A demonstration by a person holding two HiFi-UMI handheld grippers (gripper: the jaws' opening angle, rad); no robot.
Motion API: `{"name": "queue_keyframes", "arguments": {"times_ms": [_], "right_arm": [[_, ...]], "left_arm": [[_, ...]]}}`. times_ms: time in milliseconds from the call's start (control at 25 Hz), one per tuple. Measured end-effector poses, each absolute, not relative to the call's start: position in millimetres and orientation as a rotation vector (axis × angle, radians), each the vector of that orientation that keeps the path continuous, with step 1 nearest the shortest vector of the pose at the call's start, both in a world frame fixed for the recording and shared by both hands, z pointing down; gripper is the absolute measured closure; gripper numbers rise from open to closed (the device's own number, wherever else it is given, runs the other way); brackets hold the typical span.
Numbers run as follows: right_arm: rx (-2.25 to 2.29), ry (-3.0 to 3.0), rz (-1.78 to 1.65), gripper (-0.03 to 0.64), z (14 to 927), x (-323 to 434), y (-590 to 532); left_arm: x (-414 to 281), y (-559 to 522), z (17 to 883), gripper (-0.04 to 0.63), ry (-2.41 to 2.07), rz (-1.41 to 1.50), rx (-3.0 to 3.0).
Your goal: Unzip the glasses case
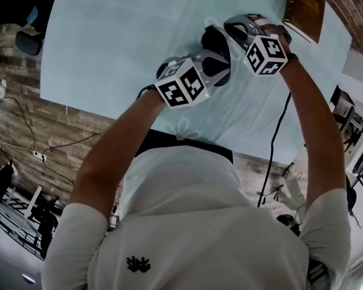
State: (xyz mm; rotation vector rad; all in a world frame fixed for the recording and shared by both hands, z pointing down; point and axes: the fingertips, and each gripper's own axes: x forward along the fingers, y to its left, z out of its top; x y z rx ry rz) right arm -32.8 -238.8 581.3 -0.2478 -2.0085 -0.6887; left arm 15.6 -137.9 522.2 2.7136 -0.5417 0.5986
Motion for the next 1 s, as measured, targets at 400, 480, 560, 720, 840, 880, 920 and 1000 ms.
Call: {"name": "queue_keyframes", "arguments": {"times_ms": [400, 480, 560, 720, 840, 880, 920, 1000], "right_arm": [[0.354, -2.149, -0.187, 0.615, 557, 31, -208], [0.477, -2.167, -0.097, 0.615, 549, 42, -192], [0.582, -2.189, -0.027, 0.615, 534, 47, -174], [0.717, -2.255, 0.037, 0.615, 494, 43, -133], [0.807, -2.307, 0.078, 0.615, 469, 45, -106], [0.838, -2.321, 0.089, 0.615, 461, 47, -99], [0.866, -2.333, 0.096, 0.615, 453, 48, -93], [0.905, -2.354, 0.104, 0.615, 438, 47, -79]], "left_arm": [[-2, -125, 480, 0.545, -0.612, 0.618, 2.815], [-10, -121, 468, 0.544, -0.615, 0.612, 2.834], [-19, -117, 455, 0.544, -0.625, 0.588, 2.845], [-37, -104, 425, 0.545, -0.675, 0.494, 2.860], [-49, -90, 407, 0.545, -0.725, 0.456, 2.866], [-52, -85, 401, 0.543, -0.735, 0.442, 2.866], [-55, -81, 395, 0.543, -0.745, 0.426, 2.864], [-63, -74, 381, 0.545, -0.768, 0.385, 2.857]]}}
